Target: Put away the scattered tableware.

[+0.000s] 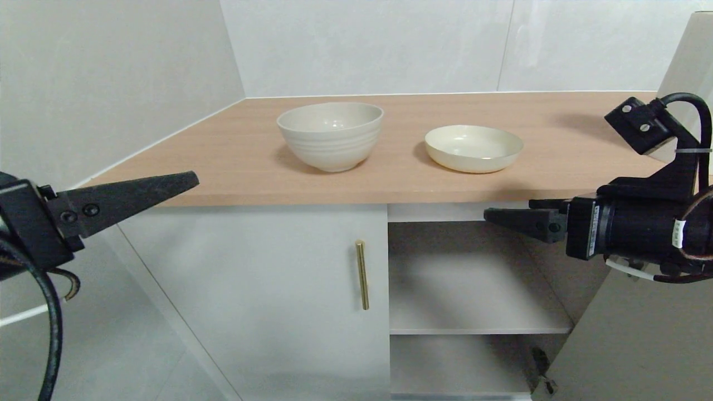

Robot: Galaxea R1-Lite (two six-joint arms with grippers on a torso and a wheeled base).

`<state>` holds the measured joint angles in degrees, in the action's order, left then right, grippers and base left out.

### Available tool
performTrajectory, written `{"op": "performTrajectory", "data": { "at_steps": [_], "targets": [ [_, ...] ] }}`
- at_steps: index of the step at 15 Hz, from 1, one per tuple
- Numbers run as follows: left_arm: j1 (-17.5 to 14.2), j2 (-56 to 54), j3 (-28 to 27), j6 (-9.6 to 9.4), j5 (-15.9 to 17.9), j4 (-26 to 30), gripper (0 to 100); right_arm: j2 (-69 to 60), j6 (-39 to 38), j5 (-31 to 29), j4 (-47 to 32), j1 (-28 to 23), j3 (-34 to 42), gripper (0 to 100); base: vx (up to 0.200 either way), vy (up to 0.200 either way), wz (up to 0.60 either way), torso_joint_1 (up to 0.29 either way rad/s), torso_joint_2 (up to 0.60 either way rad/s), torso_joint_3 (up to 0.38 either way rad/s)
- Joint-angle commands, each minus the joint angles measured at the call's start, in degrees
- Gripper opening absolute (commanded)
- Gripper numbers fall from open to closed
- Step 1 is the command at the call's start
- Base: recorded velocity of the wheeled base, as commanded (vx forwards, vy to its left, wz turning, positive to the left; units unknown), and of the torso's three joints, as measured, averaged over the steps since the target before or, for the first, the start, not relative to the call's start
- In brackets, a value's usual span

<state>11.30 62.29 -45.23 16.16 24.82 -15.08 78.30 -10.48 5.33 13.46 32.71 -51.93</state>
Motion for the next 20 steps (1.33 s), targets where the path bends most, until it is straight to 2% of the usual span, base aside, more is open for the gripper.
{"op": "performTrajectory", "data": {
  "at_steps": [1, 7, 14, 17, 18, 20],
  "targets": [
    [0.2, 1.3, -0.5, 0.62, 0.1, 0.0, 100, 0.3, 0.0, 0.0, 0.0, -0.3, 0.0, 100, 0.0, 0.0, 0.0, 0.124, -0.31, -0.242],
    [0.2, 2.8, -0.4, 0.62, 0.1, 0.0, 100, 0.4, 0.1, 0.3, 0.0, -0.8, 0.0, 100, 0.0, 0.0, 0.0, 0.114, -0.44, -0.268],
    [0.2, 5.6, -1.0, 0.71, 0.1, 0.1, 100, 1.2, 0.1, 0.6, 0.1, -1.9, -0.2, 100, 0.0, 0.0, 0.0, 0.245, -0.47, -0.27],
    [2.4, 10.7, -4.3, 0.71, -0.5, 0.6, 100, 5.2, 0.4, 0.0, 2.8, -3.9, -0.9, 100, 0.0, 0.0, 0.0, 0.196, -0.41, -0.225],
    [2.8, 13.3, -6.0, 0.71, -1.1, 0.6, 100, 7.4, 0.3, -0.8, 2.5, -4.6, -3.2, 100, 0.0, 0.0, 0.0, 0.071, -0.17, -0.095],
    [3.2, 19.2, -11.2, 0.8, -3.6, 2.4, 100, 10.8, -1.2, -6.4, -4.6, -4.9, -10.1, 100, 0.0, 0.0, 0.0, 0.021, -0.05, -0.031]
  ]
}}
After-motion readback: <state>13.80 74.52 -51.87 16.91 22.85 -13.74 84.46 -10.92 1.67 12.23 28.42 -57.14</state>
